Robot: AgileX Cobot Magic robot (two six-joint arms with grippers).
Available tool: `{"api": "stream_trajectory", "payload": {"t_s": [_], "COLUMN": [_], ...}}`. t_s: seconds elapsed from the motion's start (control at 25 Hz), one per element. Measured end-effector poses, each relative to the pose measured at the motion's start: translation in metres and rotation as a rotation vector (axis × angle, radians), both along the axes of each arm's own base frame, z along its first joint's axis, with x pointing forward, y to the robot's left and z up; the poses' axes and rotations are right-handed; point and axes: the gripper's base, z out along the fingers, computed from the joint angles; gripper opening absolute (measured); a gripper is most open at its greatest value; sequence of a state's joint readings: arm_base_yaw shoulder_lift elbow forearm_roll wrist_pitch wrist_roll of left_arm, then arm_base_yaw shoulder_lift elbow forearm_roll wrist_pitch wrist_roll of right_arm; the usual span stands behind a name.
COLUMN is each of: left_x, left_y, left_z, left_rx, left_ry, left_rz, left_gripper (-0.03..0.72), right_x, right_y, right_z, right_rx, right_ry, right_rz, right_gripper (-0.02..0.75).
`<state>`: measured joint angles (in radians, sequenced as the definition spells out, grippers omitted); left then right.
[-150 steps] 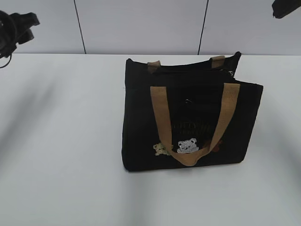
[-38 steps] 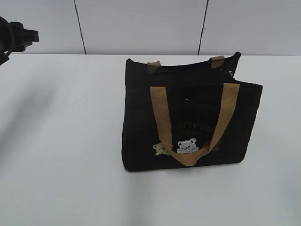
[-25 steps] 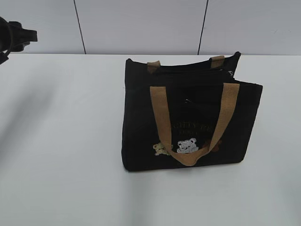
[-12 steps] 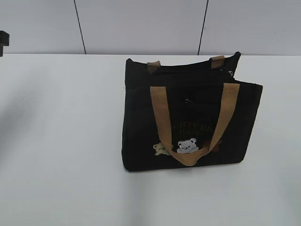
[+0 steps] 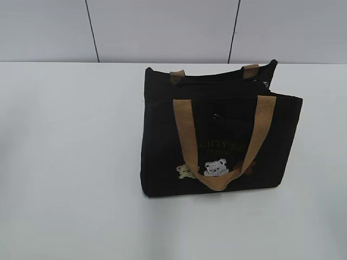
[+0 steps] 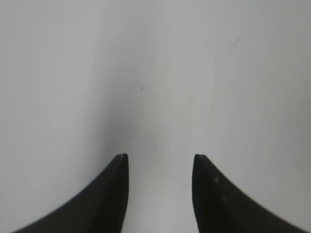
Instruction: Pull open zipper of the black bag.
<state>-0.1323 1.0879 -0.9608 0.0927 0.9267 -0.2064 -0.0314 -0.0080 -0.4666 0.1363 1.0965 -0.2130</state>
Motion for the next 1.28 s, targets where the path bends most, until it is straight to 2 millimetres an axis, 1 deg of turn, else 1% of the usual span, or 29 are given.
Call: {"api": "stream_trajectory", "payload": {"t_s": [0.12,0.16,0.24,0.4,0.52,0.64,0.84,1.0,1.16,1.28], "left_x": [-0.039,-0.050,-0.081,-0.121,-0.147,-0.168,-0.191,-0.203,-0.215,-0.217], "left_y": [0.006,0.007,0.010,0.010,0.014,0.016,0.015,0.015,0.016,0.016], "left_z": [0.020,0.022,0.025,0.012,-0.001,-0.016,-0.038,-0.040,-0.040,-0.040], "left_rx": [0.015,0.025,0.018,-0.006,0.002,0.029,0.020,0.025,0.028,0.033], "left_ry": [-0.068,-0.074,-0.099,-0.112,-0.167,-0.234,-0.355,-0.444,-0.521,-0.530], "left_rz": [-0.013,-0.030,-0.061,-0.110,-0.128,-0.165,-0.200,-0.178,-0.170,-0.153], "left_gripper": [0.325,0.326,0.325,0.325,0.325,0.325,0.319,0.296,0.291,0.290], "right_x": [0.000,0.000,0.000,0.000,0.000,0.000,0.000,0.000,0.000,0.000], "right_y": [0.000,0.000,0.000,0.000,0.000,0.000,0.000,0.001,0.001,0.001], "right_z": [0.000,0.000,0.000,0.000,0.000,0.000,0.000,0.000,0.000,0.000], "right_rx": [0.001,0.001,0.002,0.002,0.002,0.002,0.002,0.006,0.012,0.015], "right_ry": [0.000,0.000,0.000,0.000,0.000,0.000,0.000,0.000,0.000,0.000], "right_rz": [0.000,0.000,0.001,0.002,0.002,0.002,0.002,0.004,0.008,0.009], "right_gripper": [0.410,0.410,0.410,0.410,0.410,0.410,0.410,0.410,0.410,0.410]}}
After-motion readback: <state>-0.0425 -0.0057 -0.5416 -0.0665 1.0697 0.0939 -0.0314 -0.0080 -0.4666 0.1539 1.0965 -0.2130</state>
